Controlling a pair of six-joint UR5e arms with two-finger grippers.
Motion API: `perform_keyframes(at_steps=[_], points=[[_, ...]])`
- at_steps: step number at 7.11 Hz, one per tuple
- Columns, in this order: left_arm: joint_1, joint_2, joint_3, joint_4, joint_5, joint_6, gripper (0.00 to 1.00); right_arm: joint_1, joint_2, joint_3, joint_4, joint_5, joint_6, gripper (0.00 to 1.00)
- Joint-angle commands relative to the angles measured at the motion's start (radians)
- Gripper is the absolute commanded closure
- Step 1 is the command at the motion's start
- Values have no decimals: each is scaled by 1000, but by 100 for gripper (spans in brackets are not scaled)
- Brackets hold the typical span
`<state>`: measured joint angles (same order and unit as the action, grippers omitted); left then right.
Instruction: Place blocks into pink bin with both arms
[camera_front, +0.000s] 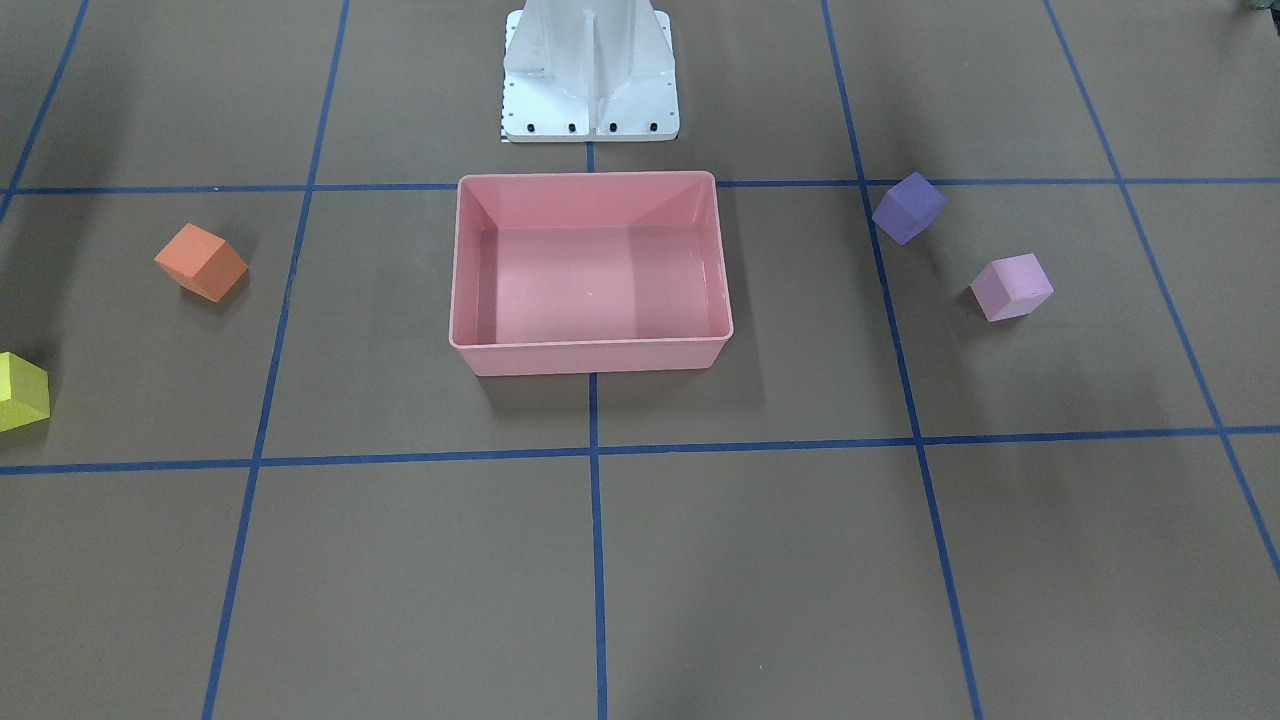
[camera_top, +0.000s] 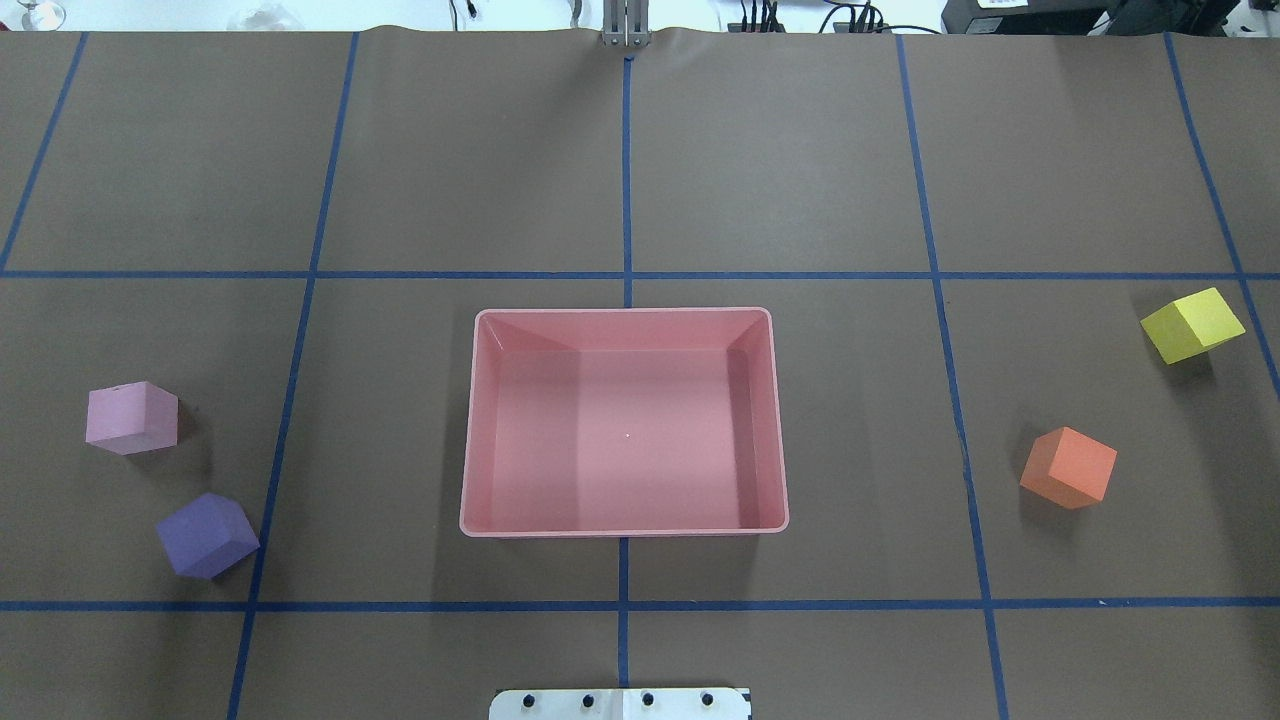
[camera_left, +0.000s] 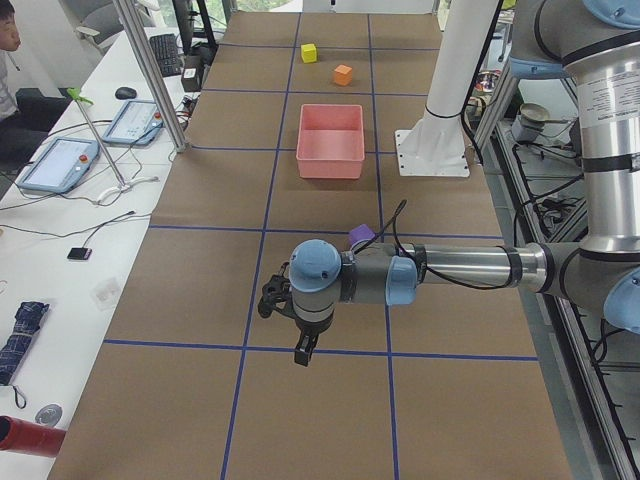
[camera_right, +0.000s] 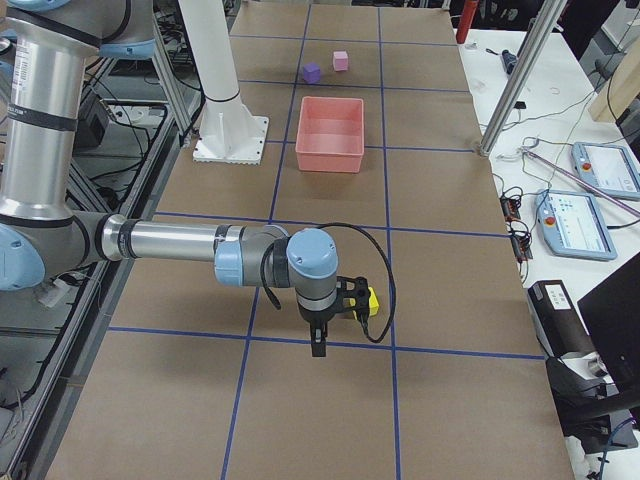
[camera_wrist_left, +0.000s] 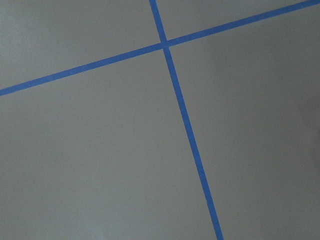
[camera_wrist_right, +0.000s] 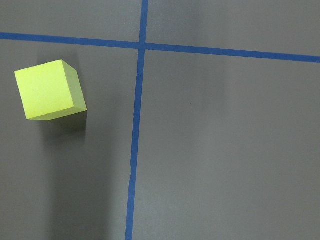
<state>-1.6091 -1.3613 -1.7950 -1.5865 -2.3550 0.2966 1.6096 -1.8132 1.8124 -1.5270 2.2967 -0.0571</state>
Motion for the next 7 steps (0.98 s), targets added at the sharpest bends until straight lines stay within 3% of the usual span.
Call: perform_keyframes(at_steps=[1,3,5,7], points=[[0,-13,-15,-21,-9,-5,0,0,12,10,36,1,2,0],[2,-103,12,-169,-4,-7,0,0,23,-11,271,27,6,0],[2,-179,52,-193,-15,-86,0,0,23,-24,286,65,2,0],[90,-167,75,-297,-131,-336,0,-7,25,-30,324,81,10,0]])
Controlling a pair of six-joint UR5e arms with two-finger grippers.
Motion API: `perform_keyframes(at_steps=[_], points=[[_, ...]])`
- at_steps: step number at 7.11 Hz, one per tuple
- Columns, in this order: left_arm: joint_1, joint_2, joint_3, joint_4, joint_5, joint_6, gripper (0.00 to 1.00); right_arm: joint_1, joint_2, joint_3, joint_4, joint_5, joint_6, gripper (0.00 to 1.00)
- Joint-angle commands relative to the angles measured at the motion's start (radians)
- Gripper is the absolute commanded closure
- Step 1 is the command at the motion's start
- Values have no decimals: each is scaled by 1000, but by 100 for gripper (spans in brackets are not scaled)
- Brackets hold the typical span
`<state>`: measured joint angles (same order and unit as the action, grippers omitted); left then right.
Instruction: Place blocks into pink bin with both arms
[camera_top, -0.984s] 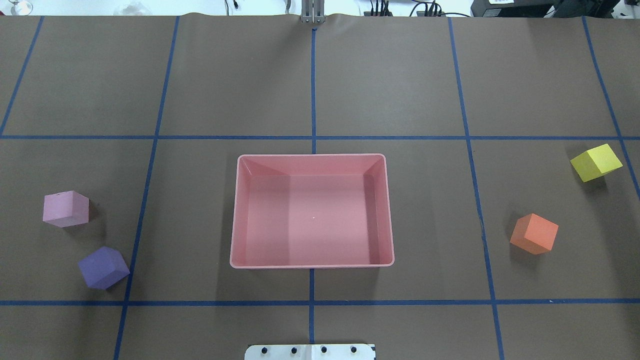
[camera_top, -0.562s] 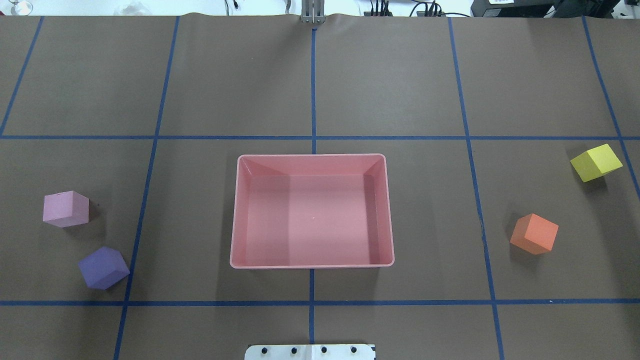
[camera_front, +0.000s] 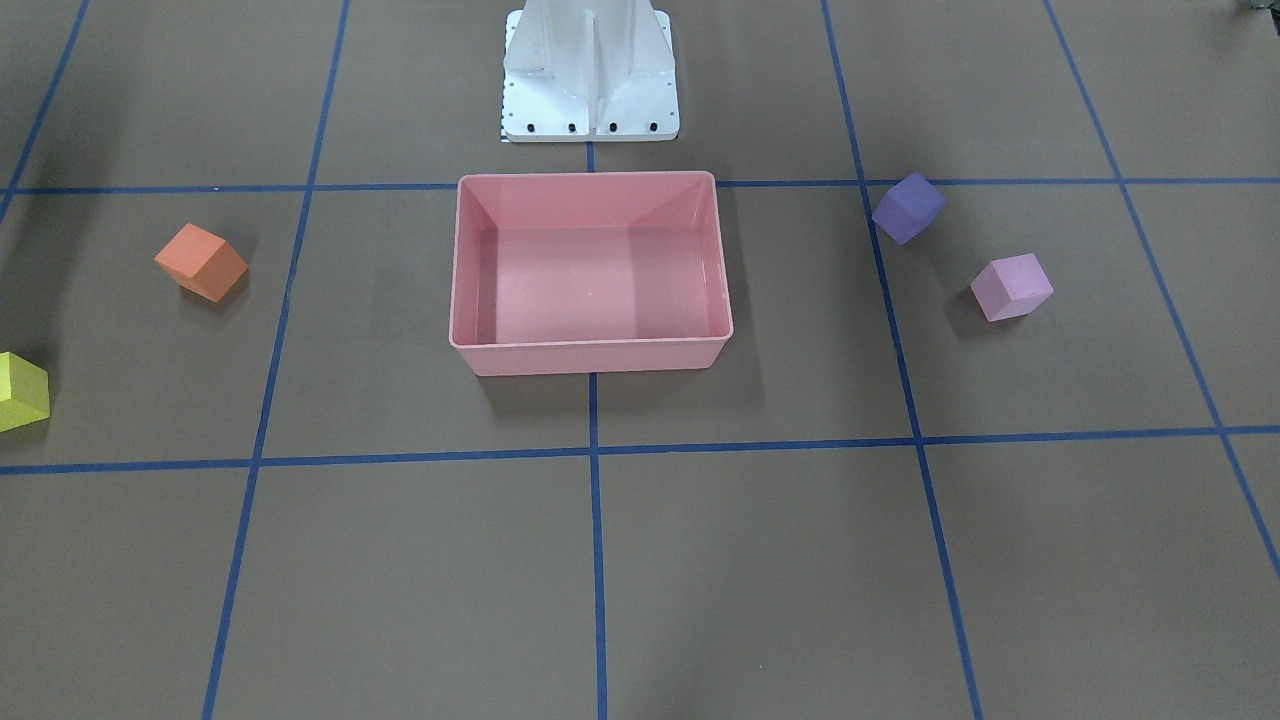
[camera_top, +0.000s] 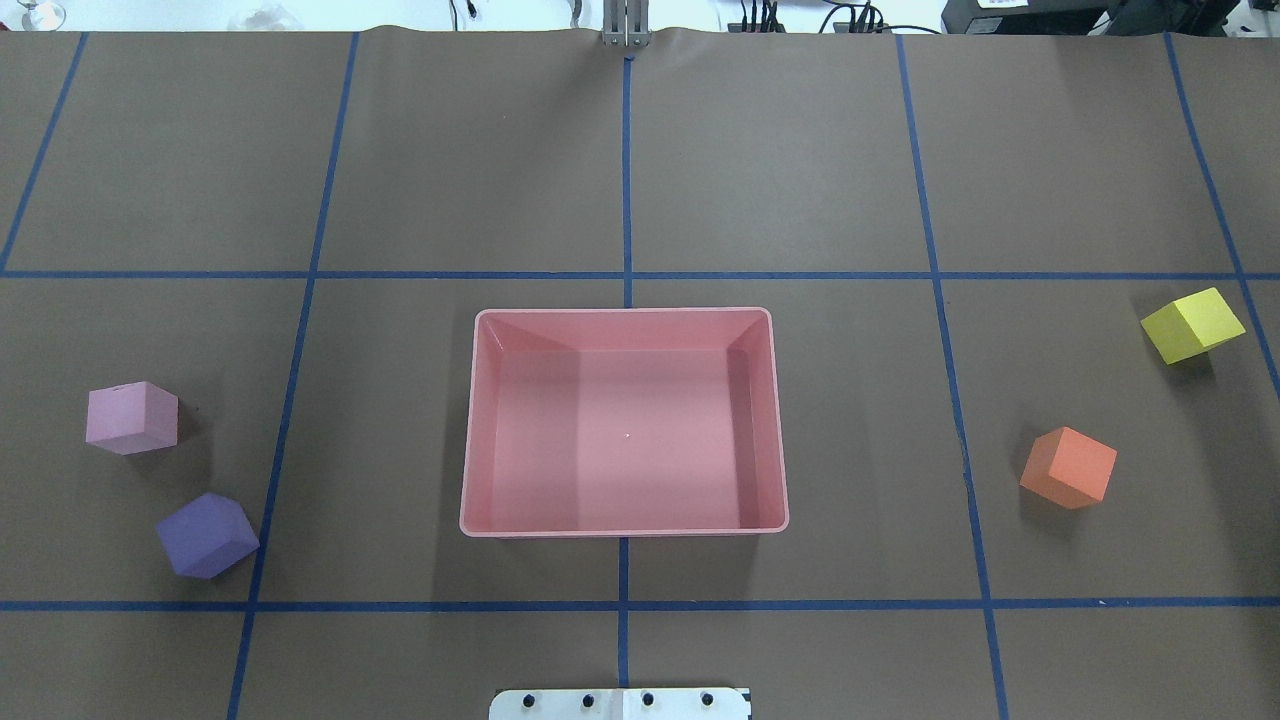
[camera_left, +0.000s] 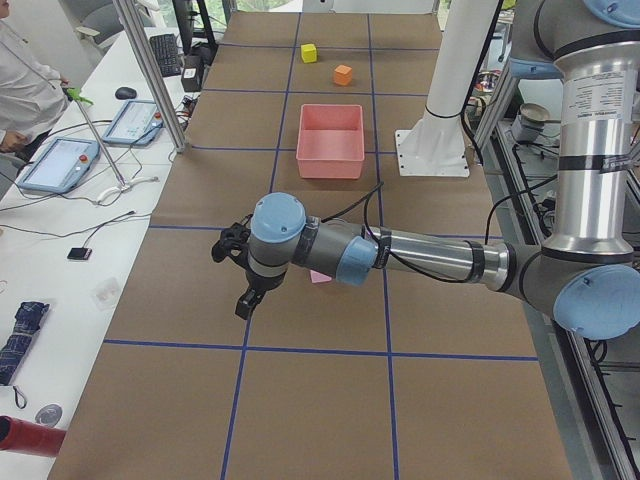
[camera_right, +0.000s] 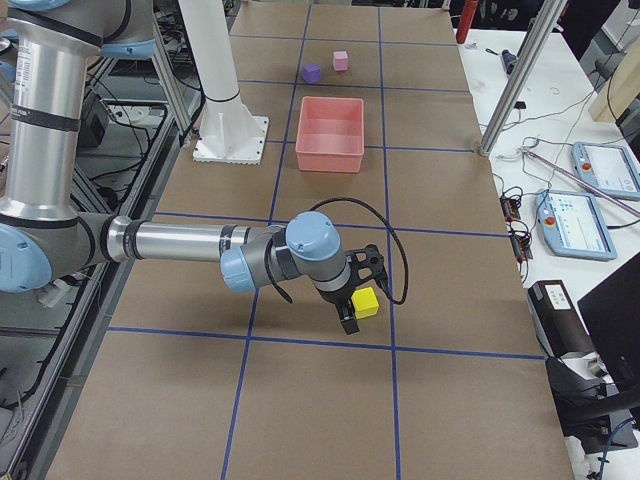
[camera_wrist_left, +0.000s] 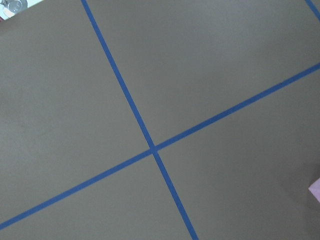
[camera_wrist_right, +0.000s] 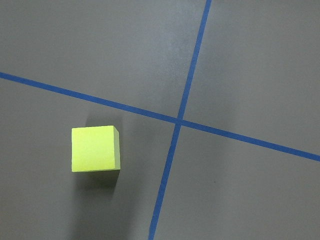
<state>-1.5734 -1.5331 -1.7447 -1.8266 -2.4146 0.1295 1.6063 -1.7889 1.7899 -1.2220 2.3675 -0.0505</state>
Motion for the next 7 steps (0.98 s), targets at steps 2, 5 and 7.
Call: perform_keyframes(at_steps=[2,5,7], points=[[186,54,28,-234,-7,-502,0,-6,0,-7,21,19,6,0],[512,139,25,-581,263,-1013,0,-6,0,-9,21,19,6,0],[657,133,-5,-582,353,-1138,0,-6,0,-12,21,18,6,0]])
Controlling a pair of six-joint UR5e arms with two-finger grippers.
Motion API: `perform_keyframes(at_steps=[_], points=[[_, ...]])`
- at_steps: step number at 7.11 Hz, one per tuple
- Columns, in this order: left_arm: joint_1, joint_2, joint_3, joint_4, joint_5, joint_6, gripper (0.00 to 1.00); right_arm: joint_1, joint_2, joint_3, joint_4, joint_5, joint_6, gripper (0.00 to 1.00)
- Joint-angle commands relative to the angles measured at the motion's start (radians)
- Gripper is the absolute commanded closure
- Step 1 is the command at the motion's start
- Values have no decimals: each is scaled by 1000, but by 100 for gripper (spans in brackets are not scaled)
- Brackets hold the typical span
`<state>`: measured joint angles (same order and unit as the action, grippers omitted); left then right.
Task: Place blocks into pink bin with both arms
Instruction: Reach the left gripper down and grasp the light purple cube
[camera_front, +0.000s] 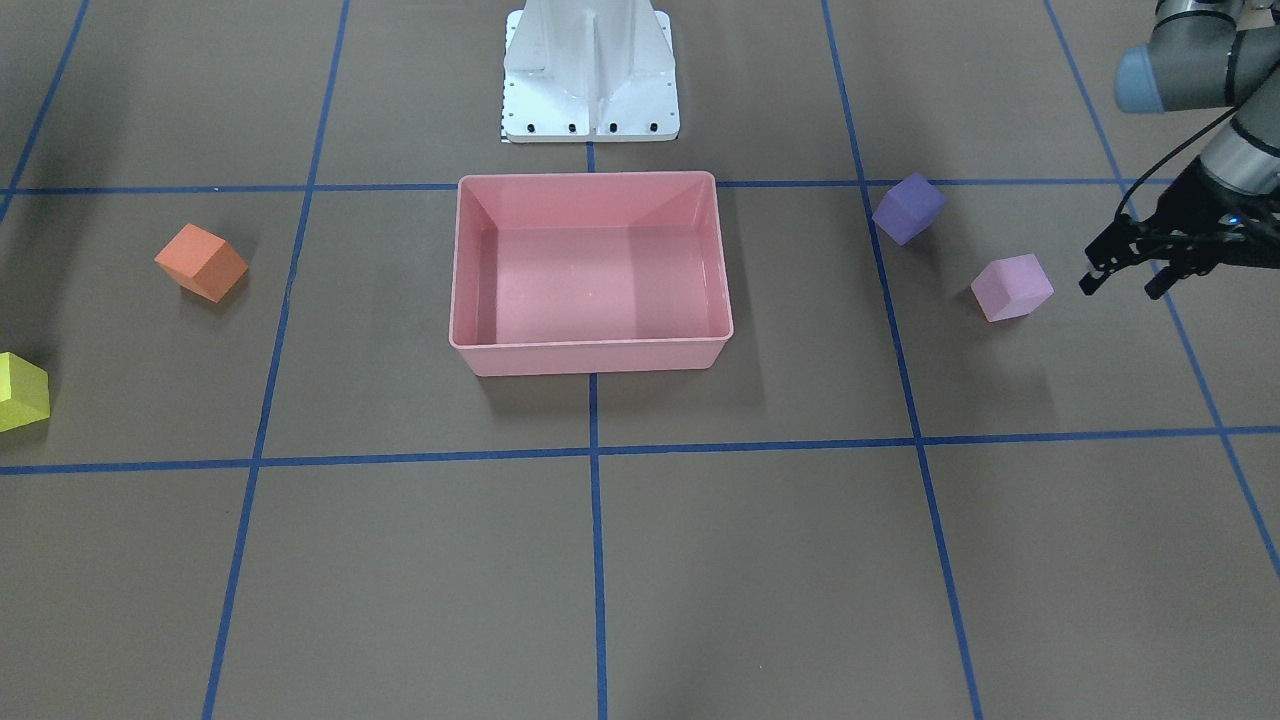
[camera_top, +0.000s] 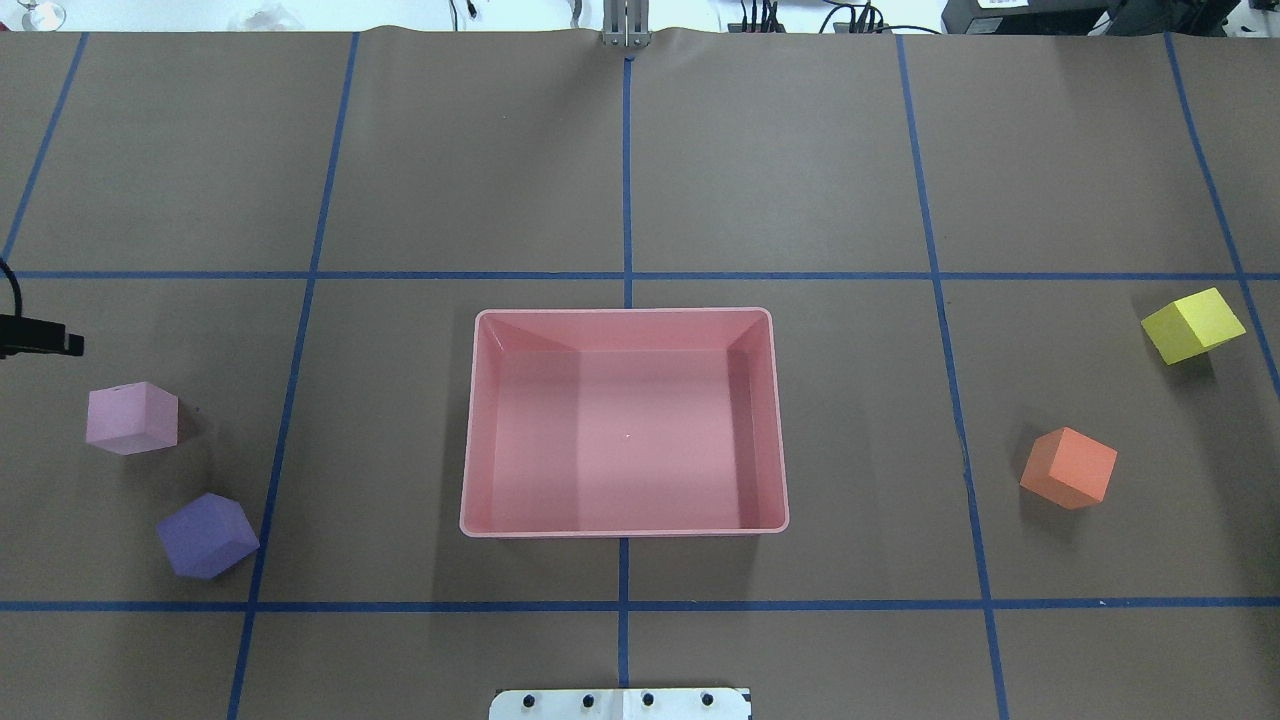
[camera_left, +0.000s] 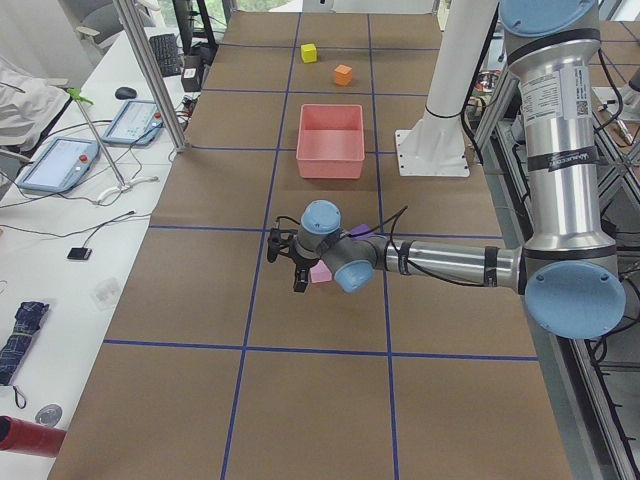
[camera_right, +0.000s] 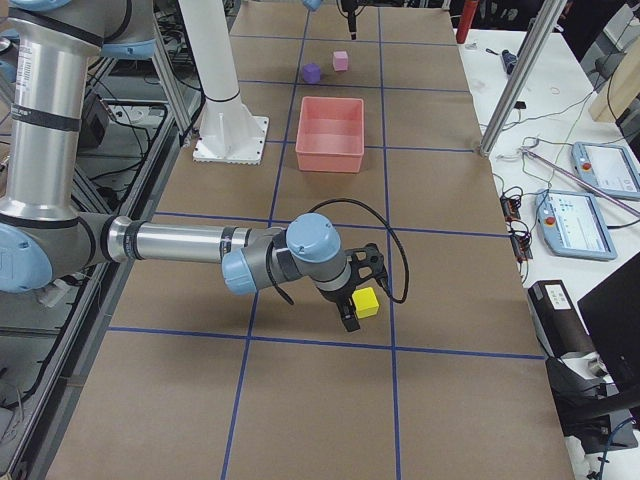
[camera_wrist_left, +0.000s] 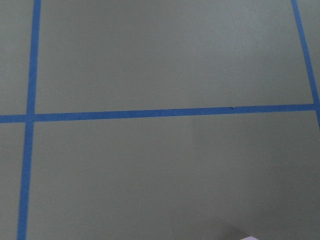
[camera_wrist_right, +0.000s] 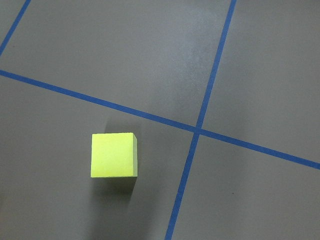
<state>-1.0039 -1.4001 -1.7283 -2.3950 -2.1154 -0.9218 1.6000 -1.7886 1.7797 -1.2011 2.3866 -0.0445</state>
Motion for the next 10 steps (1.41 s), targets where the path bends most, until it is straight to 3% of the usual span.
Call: perform_keyframes(at_steps=[1,4,6,7,9,10], points=[[150,0,-31,-13,98,-148,0,0,0,-3,0,-1,-1,0],[249,9,-31,-9,178,-189,0,0,-2,-5,0,-1,-2,0],[268,9,-22,-4,181,-187,0,0,-2,-5,2,-1,-2,0],[268,9,-22,-4,190,-187,9,0,-2,-5,0,-1,-2,0],[278,30,-31,-6,235,-169,96,0,-2,-8,2,-1,-3,0],[277,30,-57,-6,235,-169,100,0,-2,-8,2,-1,-2,0]])
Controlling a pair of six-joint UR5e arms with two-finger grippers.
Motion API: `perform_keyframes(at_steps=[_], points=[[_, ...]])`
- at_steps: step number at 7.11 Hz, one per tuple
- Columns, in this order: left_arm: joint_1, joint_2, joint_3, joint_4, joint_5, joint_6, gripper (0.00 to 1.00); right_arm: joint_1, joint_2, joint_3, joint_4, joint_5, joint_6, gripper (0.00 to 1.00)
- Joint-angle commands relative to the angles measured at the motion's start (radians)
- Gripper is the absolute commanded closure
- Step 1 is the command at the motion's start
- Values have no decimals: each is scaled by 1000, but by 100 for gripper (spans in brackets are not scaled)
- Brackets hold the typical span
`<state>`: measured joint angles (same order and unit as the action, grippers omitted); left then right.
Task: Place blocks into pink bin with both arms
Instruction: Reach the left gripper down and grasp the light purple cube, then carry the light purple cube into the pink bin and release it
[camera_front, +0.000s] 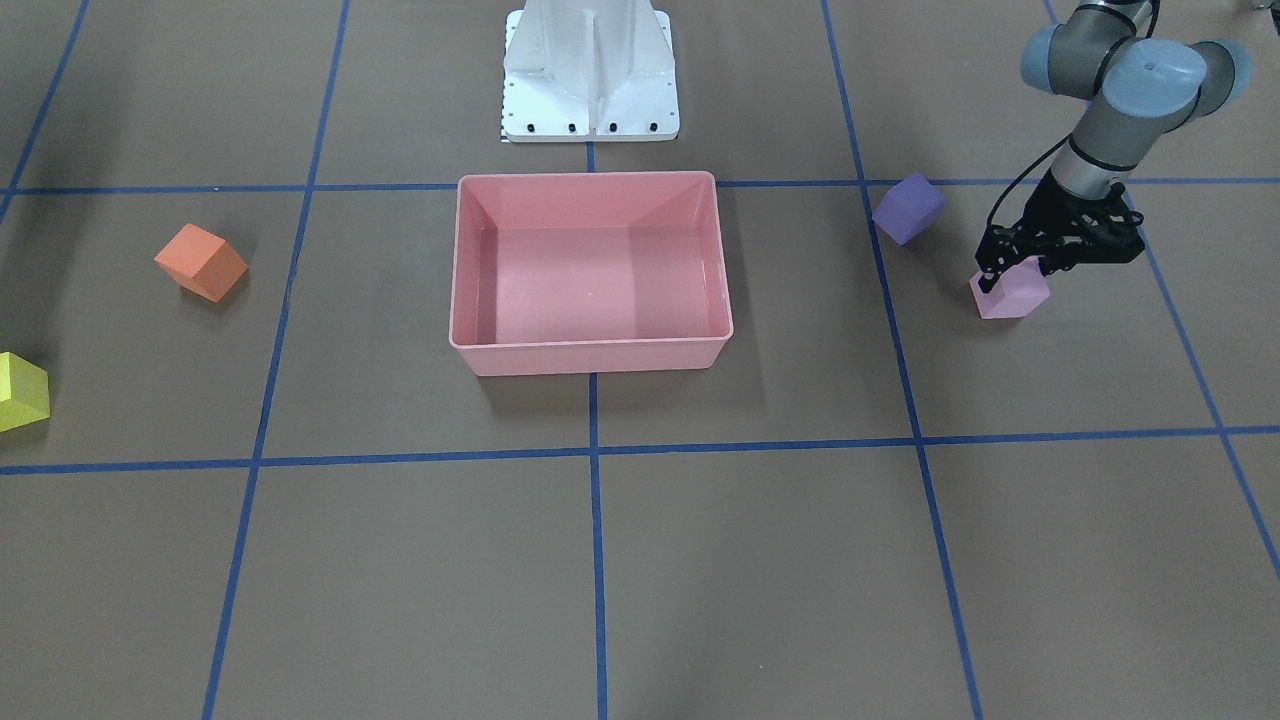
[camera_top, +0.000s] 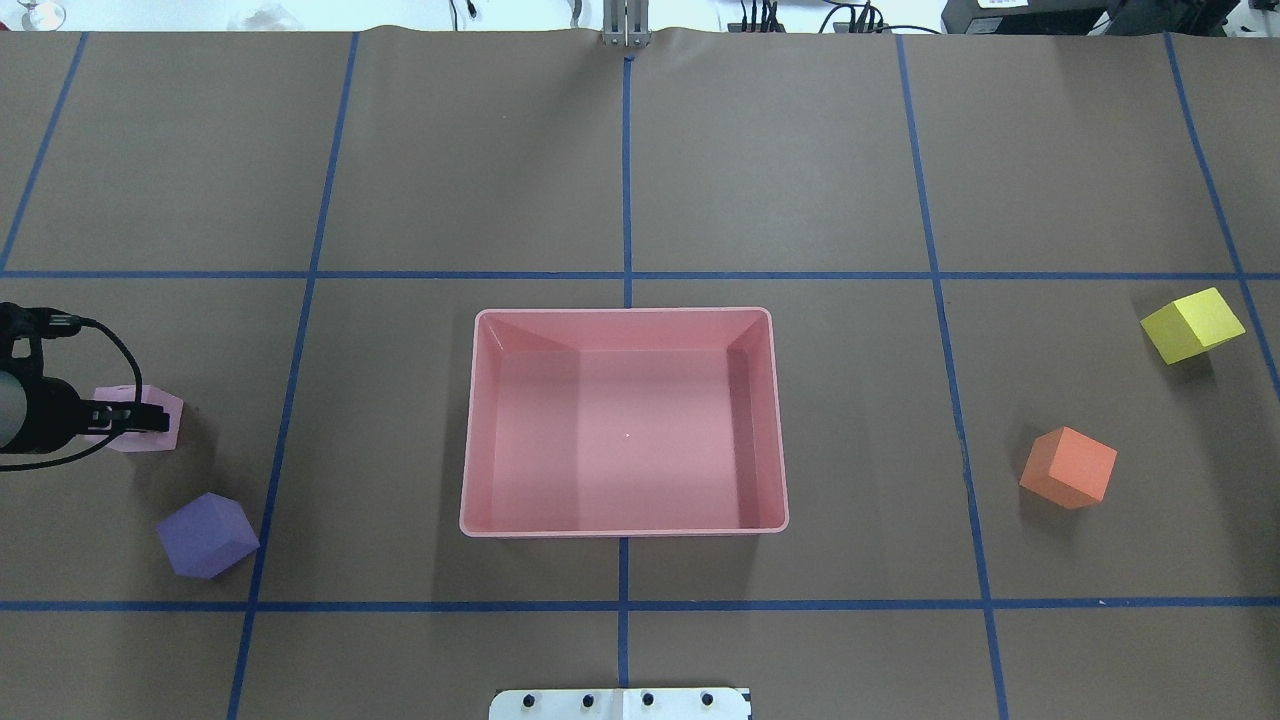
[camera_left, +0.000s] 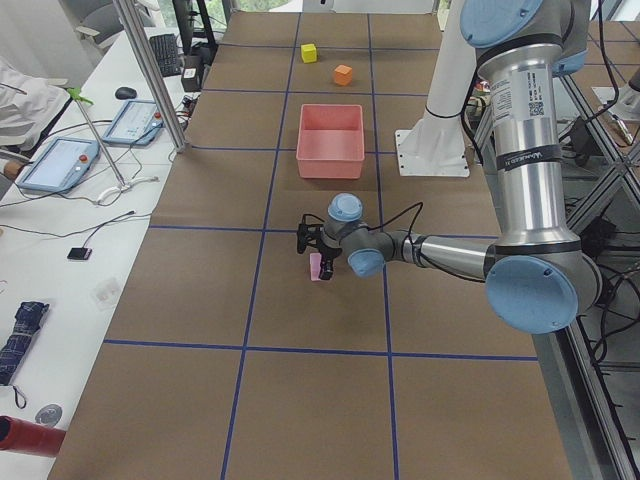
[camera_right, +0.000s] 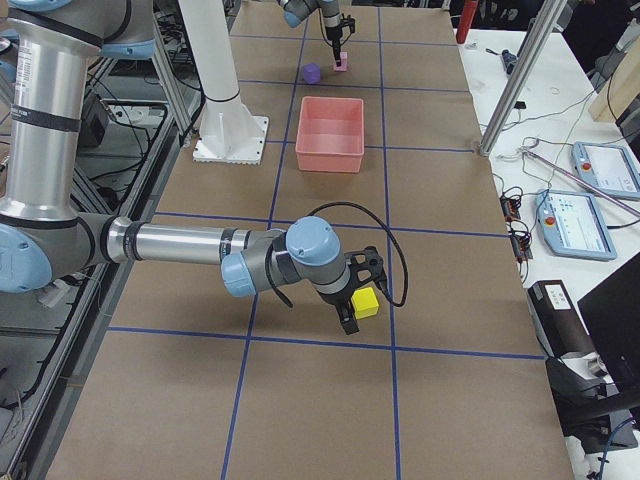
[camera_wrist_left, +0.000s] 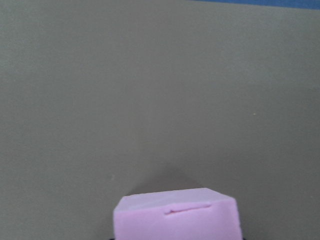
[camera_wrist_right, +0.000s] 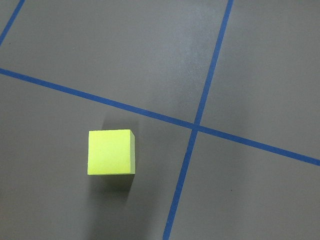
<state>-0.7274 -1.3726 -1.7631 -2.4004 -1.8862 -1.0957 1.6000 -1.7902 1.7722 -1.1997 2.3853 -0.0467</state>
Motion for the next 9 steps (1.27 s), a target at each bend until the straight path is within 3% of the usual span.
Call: perform_keyframes(at_steps=[1,3,4,5,8,9], points=[[-3,4,-86,15,-2,4,100,0,0,0,-1,5,2,0],[-1,-58,-323,321,-13,-12,100,0,0,0,-6,41,4,0],[3,-160,-381,475,-13,-22,100,-3,2,3,0,54,92,0],[11,-306,-383,600,-13,-100,100,-43,2,10,41,51,199,0],[200,-720,-377,974,27,-271,100,-159,0,12,230,37,506,0],[292,-806,-360,1038,109,-309,100,-184,-2,16,259,31,569,0]])
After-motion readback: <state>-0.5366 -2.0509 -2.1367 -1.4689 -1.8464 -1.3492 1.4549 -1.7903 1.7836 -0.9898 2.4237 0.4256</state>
